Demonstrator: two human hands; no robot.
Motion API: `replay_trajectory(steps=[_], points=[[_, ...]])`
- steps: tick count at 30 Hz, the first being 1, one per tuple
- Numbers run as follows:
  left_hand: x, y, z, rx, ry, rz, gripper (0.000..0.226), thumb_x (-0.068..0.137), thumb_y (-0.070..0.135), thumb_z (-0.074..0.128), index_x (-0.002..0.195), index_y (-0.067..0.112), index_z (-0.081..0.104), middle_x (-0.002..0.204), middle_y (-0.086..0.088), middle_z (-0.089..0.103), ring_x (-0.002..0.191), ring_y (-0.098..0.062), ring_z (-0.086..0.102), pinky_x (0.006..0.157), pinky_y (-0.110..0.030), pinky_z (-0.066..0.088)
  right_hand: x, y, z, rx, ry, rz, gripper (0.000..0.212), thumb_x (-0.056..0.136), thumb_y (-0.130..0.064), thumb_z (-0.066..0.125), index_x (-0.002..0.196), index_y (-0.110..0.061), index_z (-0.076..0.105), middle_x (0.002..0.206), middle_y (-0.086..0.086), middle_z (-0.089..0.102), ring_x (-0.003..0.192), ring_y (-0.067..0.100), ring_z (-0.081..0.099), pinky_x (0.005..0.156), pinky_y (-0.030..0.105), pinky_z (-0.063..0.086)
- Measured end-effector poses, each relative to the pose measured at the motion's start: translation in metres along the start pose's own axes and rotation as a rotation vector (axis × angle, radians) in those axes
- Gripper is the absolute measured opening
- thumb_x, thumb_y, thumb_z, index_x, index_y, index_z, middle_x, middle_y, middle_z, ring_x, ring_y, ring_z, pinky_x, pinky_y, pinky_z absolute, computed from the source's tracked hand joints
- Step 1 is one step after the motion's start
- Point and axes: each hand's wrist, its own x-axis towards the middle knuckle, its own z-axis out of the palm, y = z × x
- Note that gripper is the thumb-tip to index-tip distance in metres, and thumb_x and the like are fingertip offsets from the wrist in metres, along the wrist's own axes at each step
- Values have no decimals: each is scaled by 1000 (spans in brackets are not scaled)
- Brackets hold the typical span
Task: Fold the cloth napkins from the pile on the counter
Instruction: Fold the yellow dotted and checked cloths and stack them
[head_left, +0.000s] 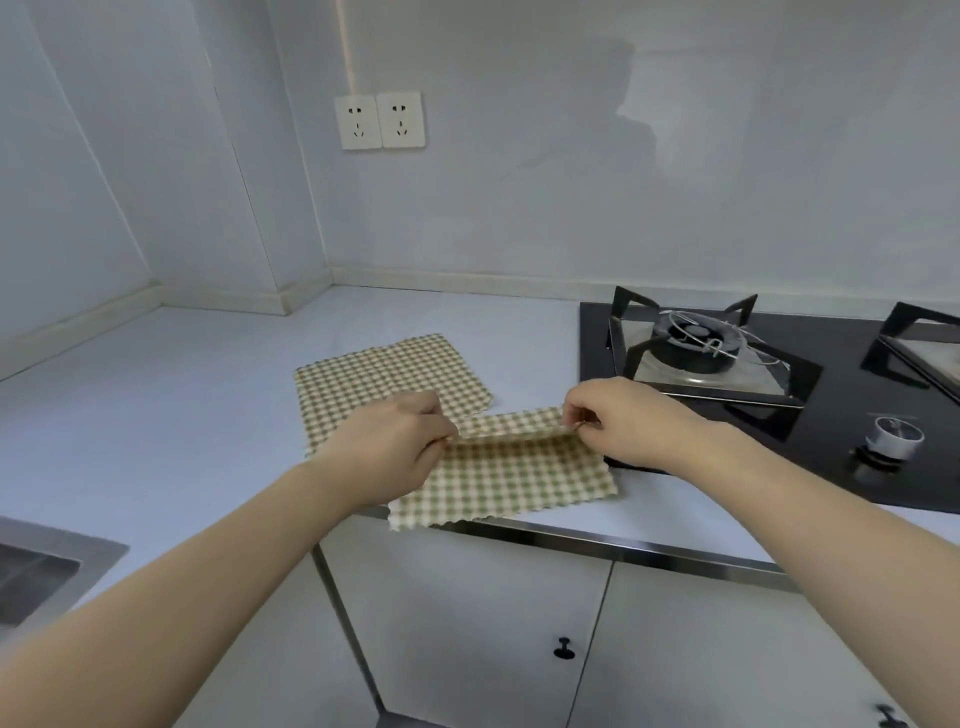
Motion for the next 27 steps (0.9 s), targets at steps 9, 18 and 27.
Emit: replay_trajectory(steps=[9,18,27], points=[[-38,35,11,216,-148,78,25,67,13,76,87,24,65,74,7,55,57,-14,54,44,-22,29,-43,-5,39,-134,173,-194,18,84,-12,53,95,-19,66,97,-6,64,92,16,55,83,32,43],[-54,32,5,258,-182,180,13,78,21,58,90,23,52,86,6,54,66,-14,48,48,-28,43,-52,-8,68,-154,276,-258,19,80,-12,54,91,-22,65,92,-8,61,85,19,58,70,33,45],[-43,32,-7,-36,-22,-48,13,88,21,46,83,21,58,78,11,56,65,-9,51,55,-23,39,-61,2,63,129,123,-24,46,84,-51,62,123,-27,55,118,-15,51,110,9,43,98,29,37]])
